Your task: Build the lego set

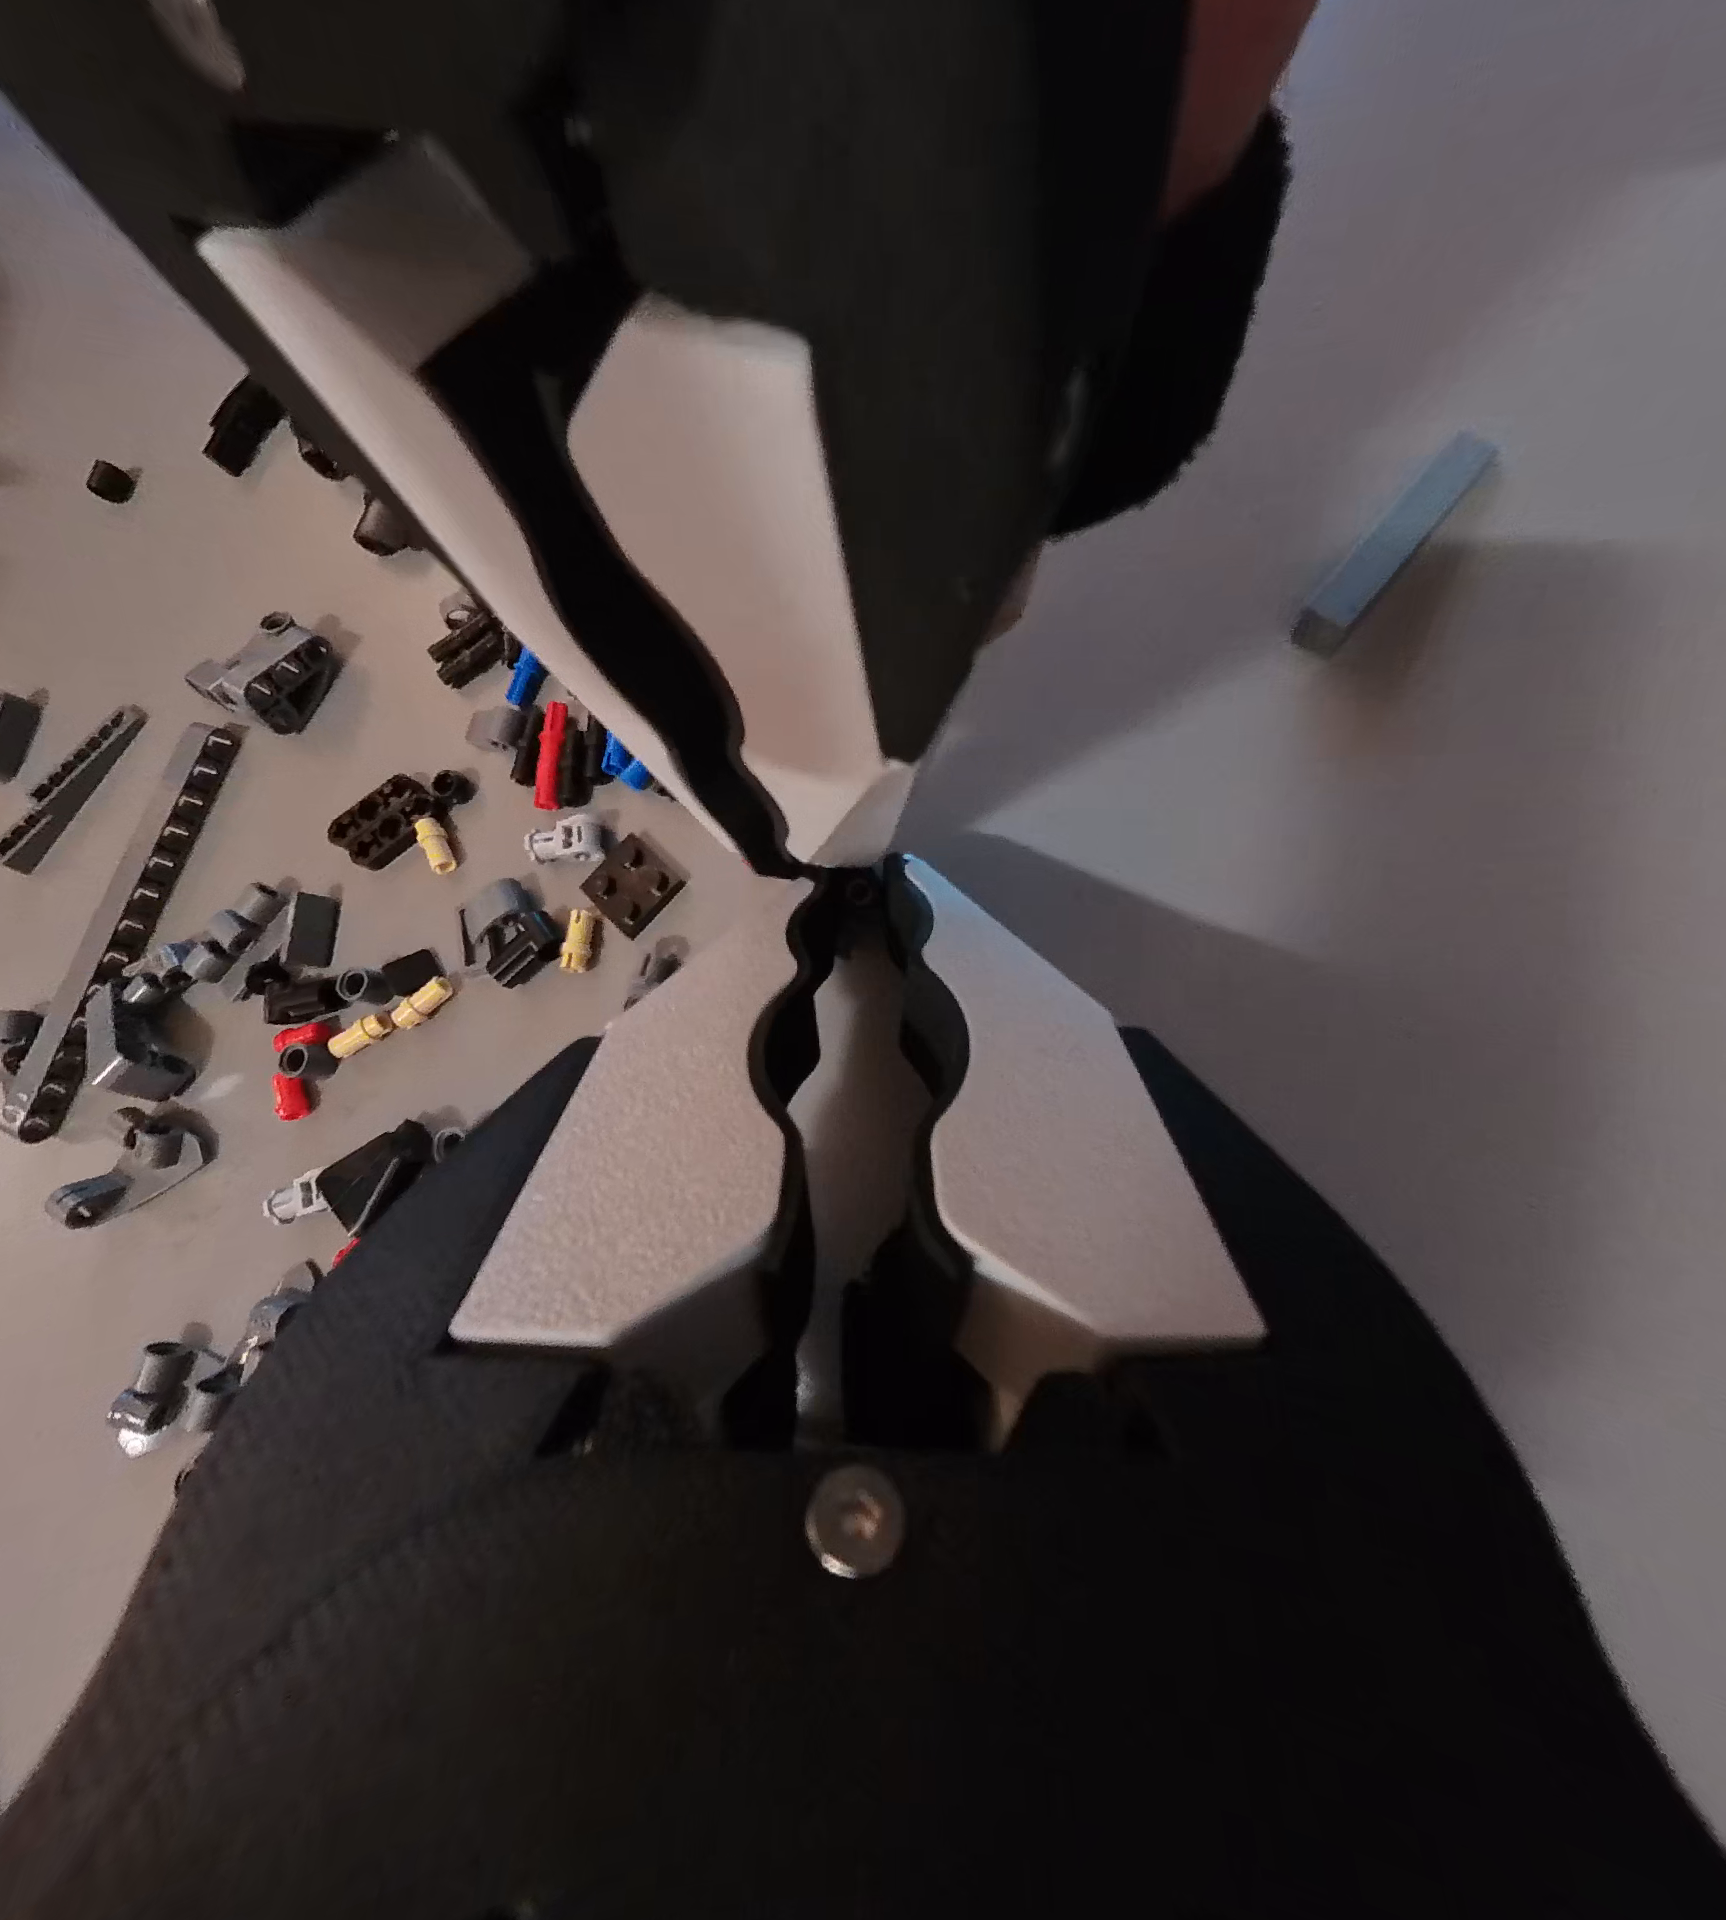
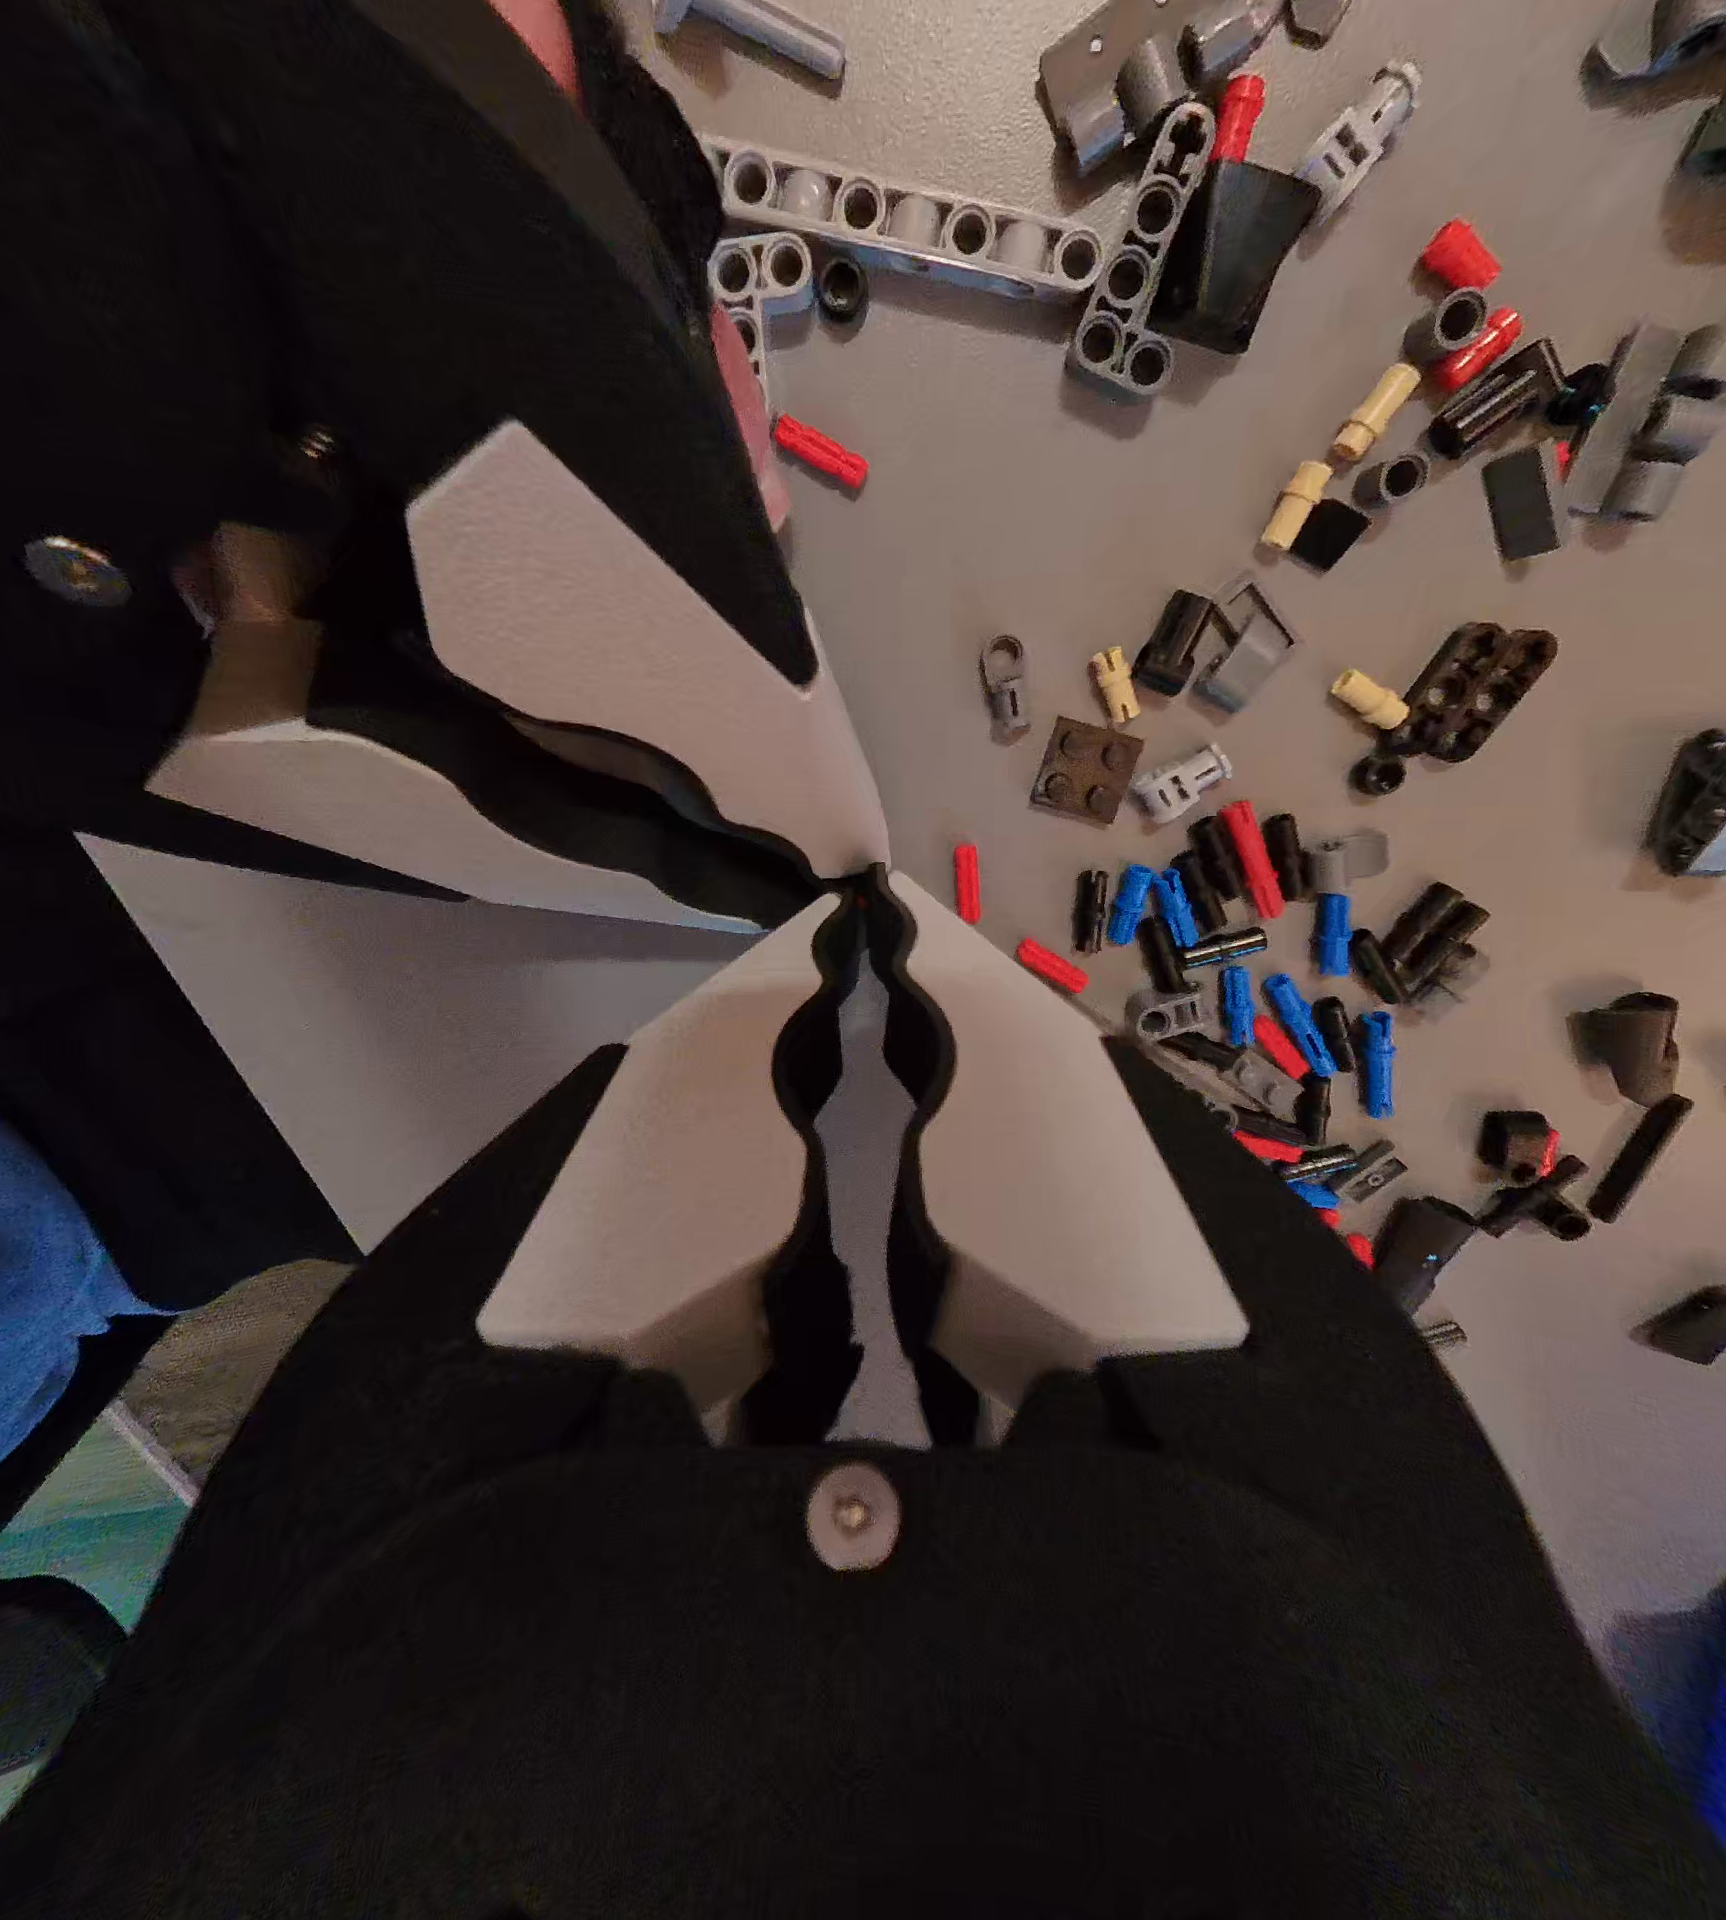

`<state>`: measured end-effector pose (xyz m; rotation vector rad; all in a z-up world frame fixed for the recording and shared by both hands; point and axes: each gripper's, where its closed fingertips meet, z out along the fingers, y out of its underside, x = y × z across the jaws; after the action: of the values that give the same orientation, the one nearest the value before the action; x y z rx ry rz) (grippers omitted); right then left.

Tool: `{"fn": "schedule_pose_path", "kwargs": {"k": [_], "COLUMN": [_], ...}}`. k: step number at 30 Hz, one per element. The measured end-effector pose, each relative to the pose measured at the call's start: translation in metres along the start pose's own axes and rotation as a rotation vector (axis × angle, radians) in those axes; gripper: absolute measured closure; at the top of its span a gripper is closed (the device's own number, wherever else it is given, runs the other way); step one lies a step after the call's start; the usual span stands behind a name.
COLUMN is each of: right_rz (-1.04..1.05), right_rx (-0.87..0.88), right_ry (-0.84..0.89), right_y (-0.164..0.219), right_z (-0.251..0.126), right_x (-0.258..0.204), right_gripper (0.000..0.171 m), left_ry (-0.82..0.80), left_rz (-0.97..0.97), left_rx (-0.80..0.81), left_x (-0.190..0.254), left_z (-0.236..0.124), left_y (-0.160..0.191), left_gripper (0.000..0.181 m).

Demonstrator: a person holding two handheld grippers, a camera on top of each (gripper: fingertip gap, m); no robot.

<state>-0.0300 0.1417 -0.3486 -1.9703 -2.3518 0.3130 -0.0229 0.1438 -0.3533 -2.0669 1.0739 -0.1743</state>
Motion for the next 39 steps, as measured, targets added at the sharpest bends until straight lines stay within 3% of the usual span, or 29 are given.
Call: {"fn": "schedule_pose_path", "kwargs": {"k": [4,18,31,39], "right_rz": [0.044,0.01,-0.055,-0.117], "right_rx": [0.103,0.301,0.404,0.495], "right_ry": [-0.081,-0.096,-0.073,0.018], "right_y": [-0.001,0.006,0.007,0.009], "right_z": [-0.005,-0.029,-0.017,-0.01], "right_x": [0.0,0.007,0.007,0.011], "right_gripper": [0.171,0.171,0.171,0.171], "left_ry": [-0.005,0.009,0.096,0.054], "left_rz": [0.006,0.018,0.002,0.164], "left_rx": [0.004,0.005,0.088,-0.037], "left_x": [-0.001,0.002,-0.004,-0.019], "left_z": [0.0,-0.003,-0.023,-0.002], "left_y": [0.0,0.001,-0.012,-0.002], "left_gripper": [0.174,0.173,0.168,0.177]}}
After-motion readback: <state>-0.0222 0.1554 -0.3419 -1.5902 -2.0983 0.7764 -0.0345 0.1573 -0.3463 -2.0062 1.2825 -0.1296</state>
